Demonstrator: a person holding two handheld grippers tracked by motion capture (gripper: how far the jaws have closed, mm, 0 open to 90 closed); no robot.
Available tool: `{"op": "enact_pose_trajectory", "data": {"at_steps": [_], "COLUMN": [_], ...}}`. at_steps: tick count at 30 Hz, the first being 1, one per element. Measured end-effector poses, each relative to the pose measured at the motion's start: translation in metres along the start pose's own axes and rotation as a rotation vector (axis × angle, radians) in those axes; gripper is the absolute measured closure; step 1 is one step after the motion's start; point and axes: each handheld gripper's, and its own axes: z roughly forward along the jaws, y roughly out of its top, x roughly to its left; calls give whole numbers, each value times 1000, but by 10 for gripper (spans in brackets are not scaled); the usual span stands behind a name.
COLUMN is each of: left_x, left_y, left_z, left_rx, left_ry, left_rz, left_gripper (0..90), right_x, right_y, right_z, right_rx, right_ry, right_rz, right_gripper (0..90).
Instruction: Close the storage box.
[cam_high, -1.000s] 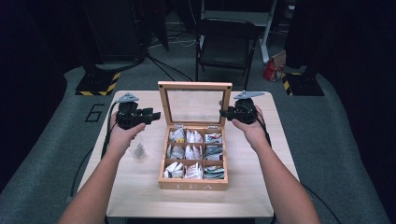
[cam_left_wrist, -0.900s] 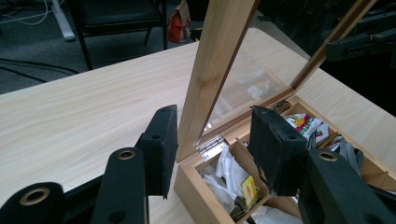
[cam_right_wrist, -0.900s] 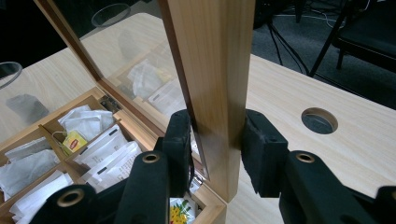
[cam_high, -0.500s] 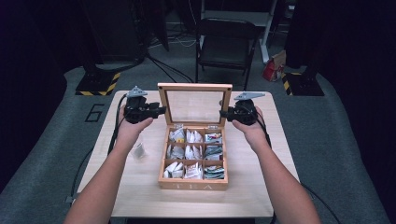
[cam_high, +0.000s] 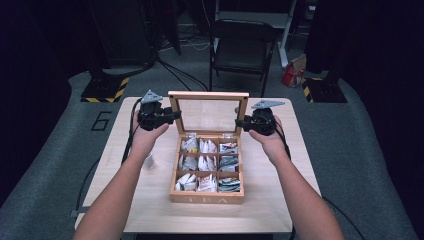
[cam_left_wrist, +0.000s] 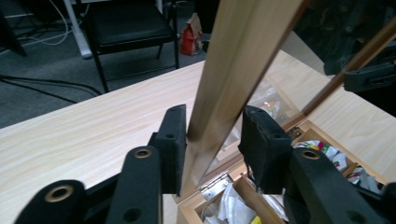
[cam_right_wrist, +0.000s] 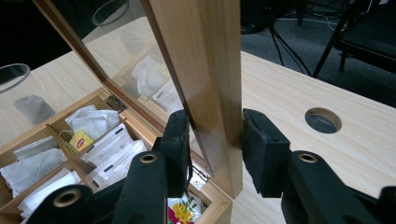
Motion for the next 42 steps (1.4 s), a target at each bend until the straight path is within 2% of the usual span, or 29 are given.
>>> {"op": "enact_pose_trajectory", "data": {"at_steps": [5, 9, 11, 16, 22, 24, 34, 38, 42], "left_x": [-1, -2, -3, -6, -9, -10, -15, -16, -18], "left_y": [-1, -1, -2, -6, -12, -13, -23, -27, -30], "left_z": [-1, -2, -3, -7, -12, -13, -20, -22, -24], "left_rx": [4, 6, 11, 3, 2, 5, -4, 0, -2], "left_ry": [4, 4, 2, -1, -9, -11, -23, -28, -33], "left_rz": [15, 18, 29, 30, 37, 42, 48, 52, 50], "left_gripper": [632, 633, 633, 630, 625, 624, 616, 613, 610], "right_x": [0, 2, 4, 8, 19, 24, 39, 44, 48], "right_y": [0, -1, -2, -5, -7, -5, 3, 7, 9], "right_z": [0, -3, -5, -16, -31, -35, -54, -61, -67], "right_rx": [2, -3, -2, -9, -48, -50, -57, -56, -54], "right_ry": [1, 13, 8, 7, 0, 11, 2, -9, -22], "right_rz": [5, 50, 42, 79, 56, 50, 21, -15, -29], "right_gripper": [616, 548, 541, 525, 487, 488, 488, 499, 533]}}
